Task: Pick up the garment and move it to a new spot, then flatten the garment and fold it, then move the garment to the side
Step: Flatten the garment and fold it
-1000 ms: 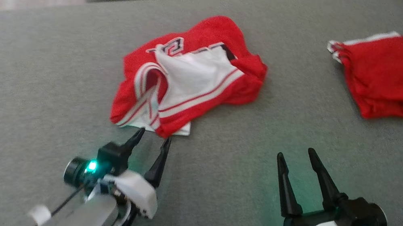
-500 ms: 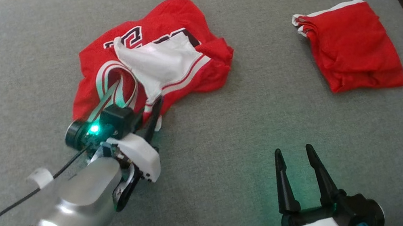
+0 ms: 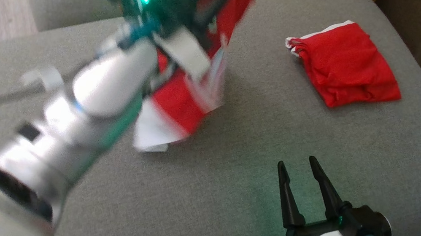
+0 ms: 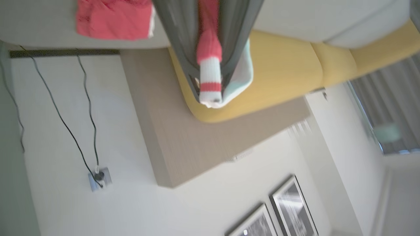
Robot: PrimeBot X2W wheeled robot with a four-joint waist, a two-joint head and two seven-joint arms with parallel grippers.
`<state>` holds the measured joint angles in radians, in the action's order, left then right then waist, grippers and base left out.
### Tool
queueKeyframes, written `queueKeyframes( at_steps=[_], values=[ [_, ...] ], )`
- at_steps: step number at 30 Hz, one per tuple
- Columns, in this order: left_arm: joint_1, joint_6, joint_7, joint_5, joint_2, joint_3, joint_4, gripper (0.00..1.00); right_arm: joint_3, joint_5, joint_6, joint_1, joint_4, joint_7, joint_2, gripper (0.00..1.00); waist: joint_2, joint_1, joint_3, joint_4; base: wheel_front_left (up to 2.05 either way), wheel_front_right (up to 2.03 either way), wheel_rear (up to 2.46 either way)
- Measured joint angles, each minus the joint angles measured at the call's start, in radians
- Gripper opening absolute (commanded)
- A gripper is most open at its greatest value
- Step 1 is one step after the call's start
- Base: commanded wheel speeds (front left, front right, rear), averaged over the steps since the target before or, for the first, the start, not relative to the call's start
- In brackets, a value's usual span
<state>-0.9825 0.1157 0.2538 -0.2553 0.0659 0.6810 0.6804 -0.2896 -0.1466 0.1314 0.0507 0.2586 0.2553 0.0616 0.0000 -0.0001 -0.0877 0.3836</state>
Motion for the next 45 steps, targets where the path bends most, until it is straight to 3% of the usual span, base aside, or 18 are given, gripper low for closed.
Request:
queueKeyframes(
  at_steps=[6, 10, 13, 19, 23, 32, 35, 36, 37, 38, 39, 45],
  values=[
    [-0.202, 0.008, 0.004, 0.017, 0.054, -0.061, -0.026, 0.0, 0.004, -0.002, 0.0, -0.021, 0.001, 0.0, -0.002, 1.0, 0.0, -0.0001, 0.038, -0.004, 0.0, 0.0, 0.0],
    [-0.217, 0.008, 0.004, 0.017, 0.12, -0.111, -0.07, 0.0, 0.019, -0.002, 0.0, -0.042, 0.0, 0.0, -0.004, 1.0, 0.0, -0.0001, 0.045, -0.031, 0.0, 0.0, 0.0],
    [-0.103, 0.001, 0.004, -0.015, 0.181, -0.171, -0.11, 0.0, 0.035, -0.002, 0.0, -0.043, -0.004, 0.0, -0.005, 1.0, 0.0, 0.0, 0.047, -0.059, 0.0, 0.0, 0.0],
    [0.318, -0.014, 0.003, -0.097, 0.28, -0.233, -0.085, 0.0, 0.056, 0.0, 0.0, -0.067, -0.007, 0.0, -0.007, 1.0, 0.0, 0.0001, 0.04, -0.137, 0.0, 0.0, 0.0],
    [0.414, -0.017, 0.003, -0.109, 0.321, -0.256, -0.045, 0.0, 0.042, 0.016, 0.0, -0.062, -0.004, 0.0, -0.007, 1.0, 0.0, 0.0001, 0.019, -0.188, 0.0, 0.0, 0.0],
    [0.443, -0.001, 0.003, -0.067, 0.302, -0.263, -0.171, 0.0, 0.041, 0.017, 0.0, -0.05, -0.001, 0.0, -0.002, 1.0, 0.0, 0.0002, -0.018, -0.243, 0.0, 0.0, 0.0],
    [0.544, 0.0, 0.003, -0.03, 0.274, -0.244, -0.276, 0.0, 0.049, 0.024, 0.0, -0.052, 0.0, 0.0, 0.0, 1.0, 0.0, 0.0002, -0.013, -0.255, 0.0, 0.0, 0.0],
    [0.588, 0.0, 0.003, -0.015, 0.263, -0.224, -0.301, 0.07, 0.051, 0.024, 0.0, -0.054, 0.0, 0.0, 0.001, 1.0, 0.0, 0.0001, -0.011, -0.26, 0.0, 0.0, 0.0],
    [0.637, 0.0, 0.003, -0.001, 0.249, -0.204, -0.315, 0.36, 0.053, 0.024, 0.0, -0.057, 0.0, 0.0, 0.001, 1.0, 0.0, 0.0001, -0.009, -0.265, 0.0, 0.0, 0.0],
    [0.684, 0.0, 0.003, 0.012, 0.235, -0.184, -0.322, 0.86, 0.052, 0.024, 0.0, -0.062, 0.001, 0.0, 0.002, 1.0, 0.0, 0.0001, -0.008, -0.271, 0.0, 0.0, 0.0],
    [0.73, 0.0, 0.003, 0.025, 0.225, -0.165, -0.325, 1.0, 0.052, 0.024, 0.0, -0.065, 0.003, 0.0, 0.002, 1.0, 0.0, 0.0001, -0.006, -0.276, 0.0, 0.0, 0.0],
    [0.853, -0.001, 0.003, 0.089, 0.172, -0.093, -0.281, 1.0, 0.047, 0.024, 0.0, -0.065, 0.006, 0.0, 0.002, 1.0, 0.0, 0.0001, 0.008, -0.306, 0.0, 0.0, 0.0]
  ],
)
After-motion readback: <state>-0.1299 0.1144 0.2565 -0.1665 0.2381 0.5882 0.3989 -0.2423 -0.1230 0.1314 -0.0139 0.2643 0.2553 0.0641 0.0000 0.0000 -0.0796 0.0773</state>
